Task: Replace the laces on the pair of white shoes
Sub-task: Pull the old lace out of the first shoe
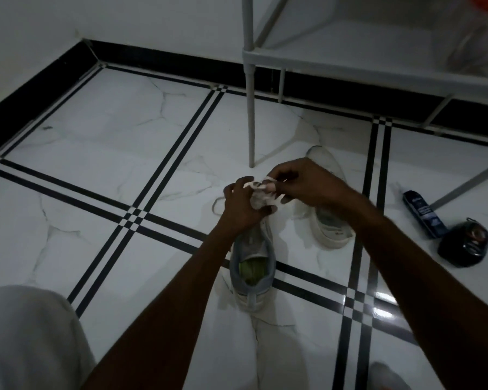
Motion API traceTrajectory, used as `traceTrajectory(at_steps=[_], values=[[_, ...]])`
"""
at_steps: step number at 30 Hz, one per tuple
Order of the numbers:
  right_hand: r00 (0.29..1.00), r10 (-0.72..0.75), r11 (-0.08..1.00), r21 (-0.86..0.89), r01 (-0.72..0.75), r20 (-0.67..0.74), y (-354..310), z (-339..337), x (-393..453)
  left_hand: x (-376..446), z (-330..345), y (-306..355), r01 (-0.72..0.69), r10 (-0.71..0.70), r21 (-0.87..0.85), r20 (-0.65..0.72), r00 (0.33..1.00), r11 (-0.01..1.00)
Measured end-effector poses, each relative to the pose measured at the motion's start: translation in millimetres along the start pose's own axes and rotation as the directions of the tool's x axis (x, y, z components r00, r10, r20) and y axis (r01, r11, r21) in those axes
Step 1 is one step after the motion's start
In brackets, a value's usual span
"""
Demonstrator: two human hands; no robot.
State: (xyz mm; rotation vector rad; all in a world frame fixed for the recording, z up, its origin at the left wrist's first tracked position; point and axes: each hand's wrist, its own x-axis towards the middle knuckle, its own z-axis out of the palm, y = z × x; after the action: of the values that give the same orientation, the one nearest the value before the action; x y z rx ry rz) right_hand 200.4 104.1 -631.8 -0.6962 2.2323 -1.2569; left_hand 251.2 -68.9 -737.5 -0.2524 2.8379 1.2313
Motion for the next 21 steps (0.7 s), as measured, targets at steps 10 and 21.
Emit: traceTrajectory(at_steps=[10, 21], values=[[0.915, 0.131, 0.762, 0.629, 0.154, -0.382, -3, -87, -34, 23, -4, 22, -0.016, 0.017, 0.039, -0.017, 1.000, 0.999], [0.893, 0.355, 0.596, 0.803, 0.012, -0.277, 35, -20, -4, 38, -71, 160, -0.151, 0.234, -0.673, 0.034, 0.972, 0.724]])
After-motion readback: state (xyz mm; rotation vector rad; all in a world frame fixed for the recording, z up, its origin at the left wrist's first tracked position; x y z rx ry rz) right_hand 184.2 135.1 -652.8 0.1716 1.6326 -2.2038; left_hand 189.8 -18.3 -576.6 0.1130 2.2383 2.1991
